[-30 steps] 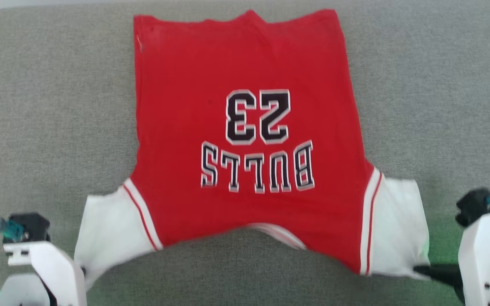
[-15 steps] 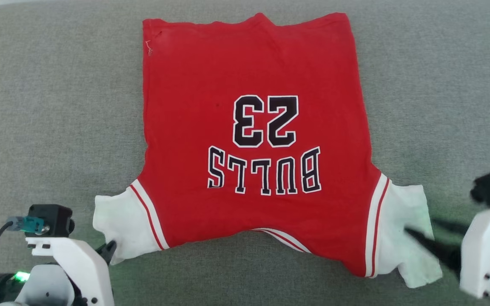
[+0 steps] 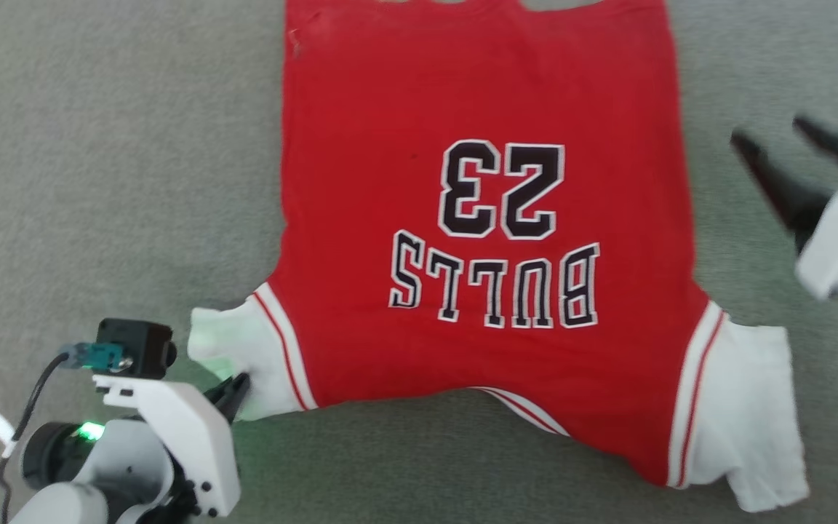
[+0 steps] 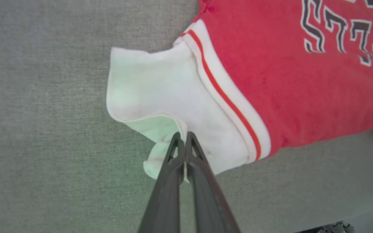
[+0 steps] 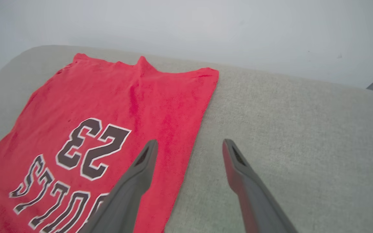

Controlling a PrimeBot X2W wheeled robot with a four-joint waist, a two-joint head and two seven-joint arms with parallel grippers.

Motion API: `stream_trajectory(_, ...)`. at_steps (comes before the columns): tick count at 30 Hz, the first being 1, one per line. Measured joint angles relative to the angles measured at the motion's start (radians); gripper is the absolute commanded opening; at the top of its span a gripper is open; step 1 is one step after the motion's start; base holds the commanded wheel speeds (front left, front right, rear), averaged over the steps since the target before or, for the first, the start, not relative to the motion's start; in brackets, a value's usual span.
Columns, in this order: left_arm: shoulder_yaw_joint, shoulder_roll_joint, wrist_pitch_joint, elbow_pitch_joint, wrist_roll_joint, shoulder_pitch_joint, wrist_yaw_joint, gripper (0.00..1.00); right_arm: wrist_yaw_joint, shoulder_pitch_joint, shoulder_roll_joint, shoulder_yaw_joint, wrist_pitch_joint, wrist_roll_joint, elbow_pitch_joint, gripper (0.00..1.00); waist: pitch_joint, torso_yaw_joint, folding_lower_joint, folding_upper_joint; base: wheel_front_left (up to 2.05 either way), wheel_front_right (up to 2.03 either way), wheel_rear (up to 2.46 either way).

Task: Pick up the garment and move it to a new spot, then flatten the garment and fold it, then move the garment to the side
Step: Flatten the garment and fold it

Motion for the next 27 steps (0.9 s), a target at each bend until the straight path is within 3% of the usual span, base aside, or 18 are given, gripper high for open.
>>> stream_trajectory(4,-0.022,-0.028,-0.008,0.024,0.002,-0.041,-0.027,0.00,0.000,-0.161,-0.034,0.037,-0.066,-0.027,0.188,1.00,0.023,0.042,0.0000,0.0000,0.00,0.00,0.00)
stream_trajectory(10,-0.059,-0.073,-0.020,0.071,0.003,-0.094,-0.066,0.00,0.000,-0.356,-0.074,0.099,-0.076,-0.035,0.481,1.00,0.057,0.117,0.0000,0.0000,0.00,0.00,0.00)
stream_trajectory(16,-0.089,-0.110,-0.032,0.117,0.002,-0.136,-0.103,0.00,0.000,-0.522,-0.102,0.129,-0.026,-0.042,0.731,1.00,0.093,0.189,0.0000,0.0000,0.00,0.00,0.00)
stream_trajectory(25,-0.118,-0.151,-0.048,0.174,0.000,-0.175,-0.145,0.00,0.003,-0.663,-0.116,0.182,0.098,-0.049,0.979,1.00,0.129,0.270,0.0000,0.0000,0.00,0.00,0.00)
stream_trajectory(26,-0.120,-0.155,-0.049,0.180,-0.001,-0.177,-0.147,0.00,0.003,-0.672,-0.119,0.187,0.114,-0.054,0.997,0.46,0.130,0.273,0.0000,0.0000,0.00,0.00,0.00)
stream_trajectory(27,-0.121,-0.156,-0.049,0.186,-0.002,-0.178,-0.150,0.00,0.003,-0.680,-0.120,0.188,0.125,-0.053,1.010,0.00,0.130,0.272,0.0000,0.0000,0.00,0.00,0.00)
